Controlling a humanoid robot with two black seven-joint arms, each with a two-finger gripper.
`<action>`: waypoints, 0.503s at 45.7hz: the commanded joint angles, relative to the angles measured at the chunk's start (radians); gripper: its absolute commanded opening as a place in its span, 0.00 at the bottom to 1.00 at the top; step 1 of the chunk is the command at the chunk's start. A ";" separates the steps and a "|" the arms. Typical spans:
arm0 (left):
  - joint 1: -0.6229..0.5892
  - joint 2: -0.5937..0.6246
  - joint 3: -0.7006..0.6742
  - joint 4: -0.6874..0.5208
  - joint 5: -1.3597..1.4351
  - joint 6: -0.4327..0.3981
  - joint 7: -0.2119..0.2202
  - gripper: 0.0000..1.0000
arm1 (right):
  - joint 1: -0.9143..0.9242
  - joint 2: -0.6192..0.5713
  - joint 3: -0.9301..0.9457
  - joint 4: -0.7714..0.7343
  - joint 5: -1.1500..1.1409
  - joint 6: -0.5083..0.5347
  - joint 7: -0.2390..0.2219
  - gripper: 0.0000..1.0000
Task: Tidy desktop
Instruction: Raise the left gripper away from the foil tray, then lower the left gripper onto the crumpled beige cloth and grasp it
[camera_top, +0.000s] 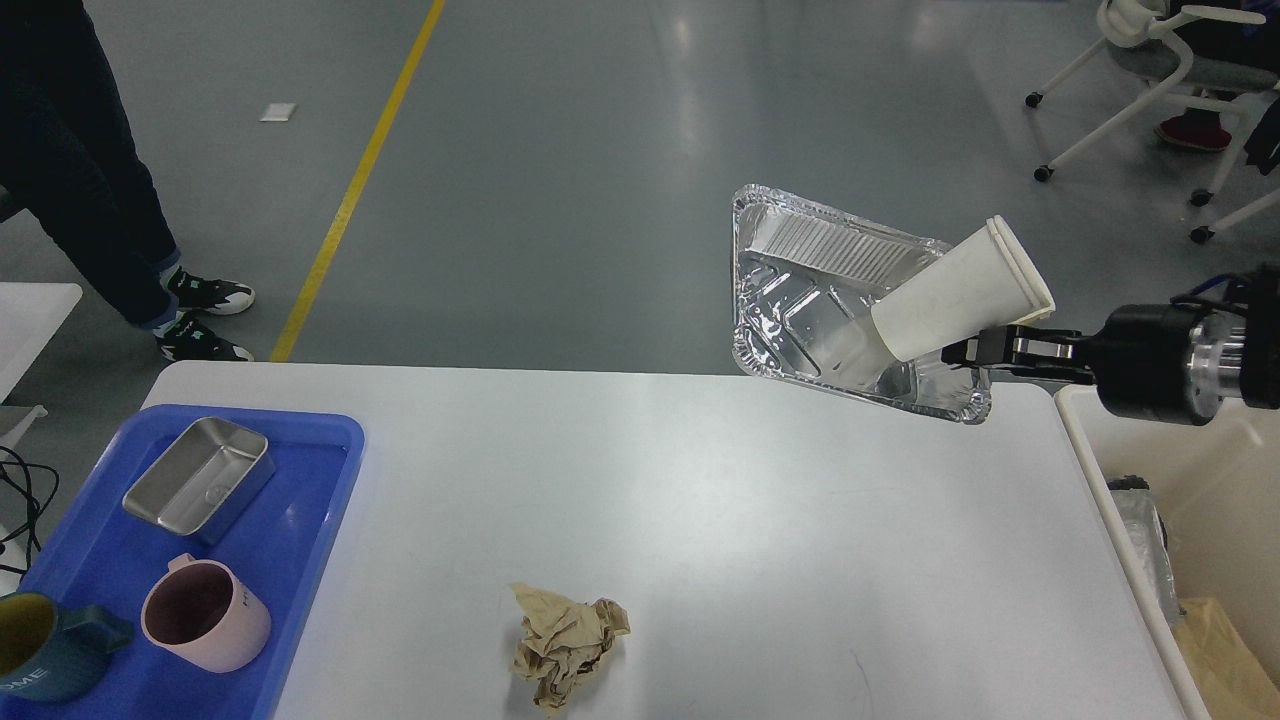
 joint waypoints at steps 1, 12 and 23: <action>0.006 -0.163 0.007 0.004 -0.005 0.000 0.110 0.97 | -0.002 0.000 0.002 0.003 0.000 0.001 0.000 0.00; 0.077 -0.481 0.007 0.049 -0.009 0.070 0.173 0.97 | -0.003 0.000 0.002 0.003 0.000 0.002 0.000 0.00; 0.083 -0.790 0.016 0.128 -0.011 0.041 0.323 0.97 | -0.005 0.000 0.003 0.001 0.000 0.002 0.000 0.00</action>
